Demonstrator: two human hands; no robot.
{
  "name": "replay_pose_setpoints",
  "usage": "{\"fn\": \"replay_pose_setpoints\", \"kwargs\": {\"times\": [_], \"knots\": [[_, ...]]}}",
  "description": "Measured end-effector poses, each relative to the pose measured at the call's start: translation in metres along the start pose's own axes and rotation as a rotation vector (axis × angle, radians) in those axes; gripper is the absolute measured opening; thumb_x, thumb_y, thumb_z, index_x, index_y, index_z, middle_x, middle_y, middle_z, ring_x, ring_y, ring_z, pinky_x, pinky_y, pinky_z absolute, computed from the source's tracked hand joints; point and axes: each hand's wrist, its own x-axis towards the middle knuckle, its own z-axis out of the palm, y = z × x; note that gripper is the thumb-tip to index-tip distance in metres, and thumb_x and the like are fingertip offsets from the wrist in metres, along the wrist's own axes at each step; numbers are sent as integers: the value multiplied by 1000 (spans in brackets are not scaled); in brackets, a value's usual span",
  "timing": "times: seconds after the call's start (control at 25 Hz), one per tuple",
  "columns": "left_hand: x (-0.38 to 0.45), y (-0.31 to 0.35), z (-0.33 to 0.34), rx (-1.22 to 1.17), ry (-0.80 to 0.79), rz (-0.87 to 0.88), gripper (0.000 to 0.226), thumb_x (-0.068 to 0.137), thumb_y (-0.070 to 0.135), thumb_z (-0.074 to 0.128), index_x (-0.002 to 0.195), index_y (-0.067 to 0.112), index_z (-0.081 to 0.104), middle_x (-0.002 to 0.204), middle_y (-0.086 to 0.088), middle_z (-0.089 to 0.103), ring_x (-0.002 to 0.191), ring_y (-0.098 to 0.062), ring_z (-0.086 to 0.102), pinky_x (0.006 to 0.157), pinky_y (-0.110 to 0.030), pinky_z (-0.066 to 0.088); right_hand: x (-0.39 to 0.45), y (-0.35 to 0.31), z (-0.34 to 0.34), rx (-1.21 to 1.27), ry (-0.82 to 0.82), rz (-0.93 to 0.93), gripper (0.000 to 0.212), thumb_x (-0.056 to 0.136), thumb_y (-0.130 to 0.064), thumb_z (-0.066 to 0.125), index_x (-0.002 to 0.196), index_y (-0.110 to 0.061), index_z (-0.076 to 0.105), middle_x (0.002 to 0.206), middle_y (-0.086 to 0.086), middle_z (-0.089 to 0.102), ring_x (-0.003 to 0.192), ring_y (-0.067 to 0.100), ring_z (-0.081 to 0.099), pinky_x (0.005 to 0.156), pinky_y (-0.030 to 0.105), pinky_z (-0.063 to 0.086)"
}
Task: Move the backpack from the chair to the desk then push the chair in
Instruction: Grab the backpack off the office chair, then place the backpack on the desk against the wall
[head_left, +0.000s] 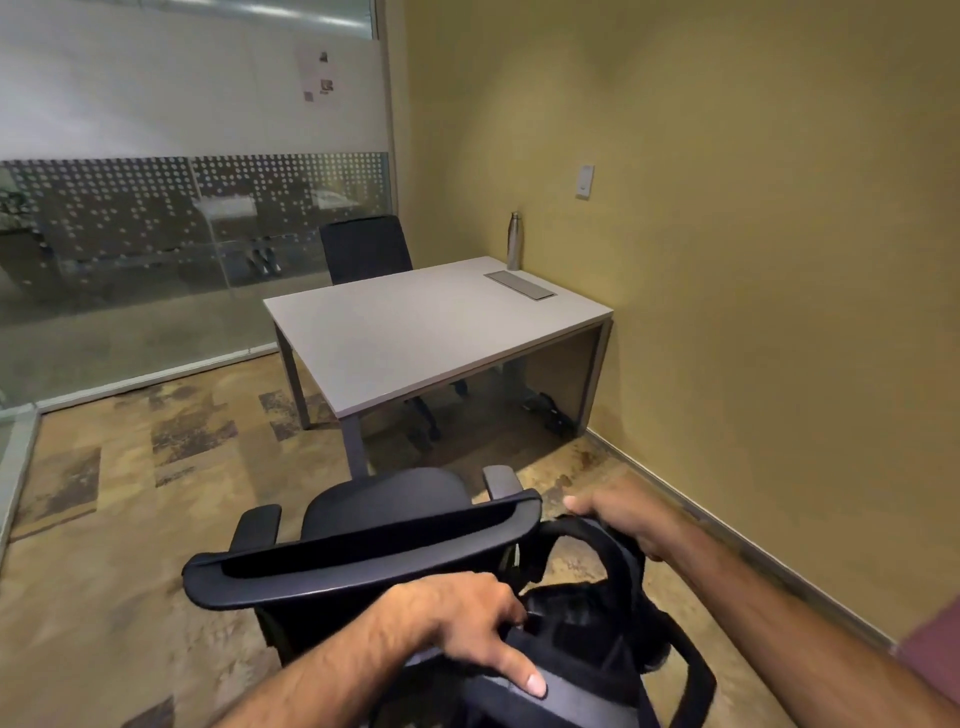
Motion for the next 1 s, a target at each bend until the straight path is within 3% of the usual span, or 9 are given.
{"fn": "replay_pose_setpoints", "kwargs": {"times": [0.12, 0.24, 0.4, 0.44, 0.56, 0.68, 0.8, 0.88, 1.0], "knots": [[25, 12, -5, -77, 0, 60, 50, 77, 68, 76, 83, 22, 58, 75, 7, 59, 76, -21, 59, 65, -33, 42, -4, -9, -19, -418, 80, -186, 54, 93, -51, 69, 62, -8, 57, 65, 14, 55, 61, 23, 50, 62, 35, 32], [49, 25, -20, -441, 110, 151, 43, 77, 55, 85, 95, 22, 63, 82, 13, 65, 73, -5, 62, 66, -22, 48, -14, -18, -51, -631, 146, -278, 67, 95, -63, 57, 51, -14, 45, 55, 3, 45, 51, 19, 40, 55, 36, 26], [99, 61, -58, -654, 583, 210, 71, 72, 65, 82, 123, 28, 50, 119, 8, 60, 106, -4, 59, 95, -29, 51, -21, -24, -105, -783, 240, -392, 74, 95, -69, 52, 44, -15, 42, 45, -1, 43, 44, 16, 39, 49, 34, 27], [114, 72, -69, -696, 622, 230, 75, 69, 70, 77, 125, 28, 51, 122, 7, 59, 113, -7, 58, 101, -33, 49, -20, -26, -119, -846, 263, -429, 74, 95, -70, 49, 44, -16, 43, 45, 0, 44, 44, 16, 40, 48, 34, 27], [160, 105, -98, -751, 444, 267, 71, 67, 80, 65, 112, 25, 67, 108, 8, 73, 103, -8, 68, 103, -40, 53, -9, -26, -155, -937, 308, -503, 74, 96, -72, 39, 48, -16, 47, 48, 1, 49, 45, 17, 45, 49, 33, 32], [205, 126, -116, -863, 412, 293, 70, 61, 70, 82, 108, 18, 76, 103, -3, 81, 100, -22, 75, 101, -48, 56, 5, -17, -188, -910, 363, -556, 69, 101, -65, 36, 53, -17, 53, 51, 2, 51, 48, 20, 47, 53, 36, 38], [238, 143, -127, -1031, 472, 385, 46, 58, 52, 92, 91, 22, 81, 95, -4, 82, 94, -22, 78, 89, -38, 60, 20, -4, -218, -794, 400, -626, 54, 105, -53, 41, 69, -16, 57, 61, 3, 57, 56, 23, 52, 59, 40, 43], [256, 157, -128, -1138, 501, 442, 41, 62, 48, 93, 92, 23, 81, 96, -6, 82, 92, -22, 78, 80, -29, 59, 31, 2, -235, -627, 396, -647, 45, 106, -44, 46, 76, -14, 61, 66, -2, 60, 63, 20, 56, 65, 40, 46], [278, 180, -131, -1273, 558, 458, 49, 62, 46, 91, 94, 11, 78, 93, -14, 81, 84, -25, 77, 73, -29, 59, 48, 11, -249, -193, 423, -628, 45, 103, -44, 47, 85, -11, 71, 60, -15, 62, 59, 0, 56, 66, 24, 44]]}}
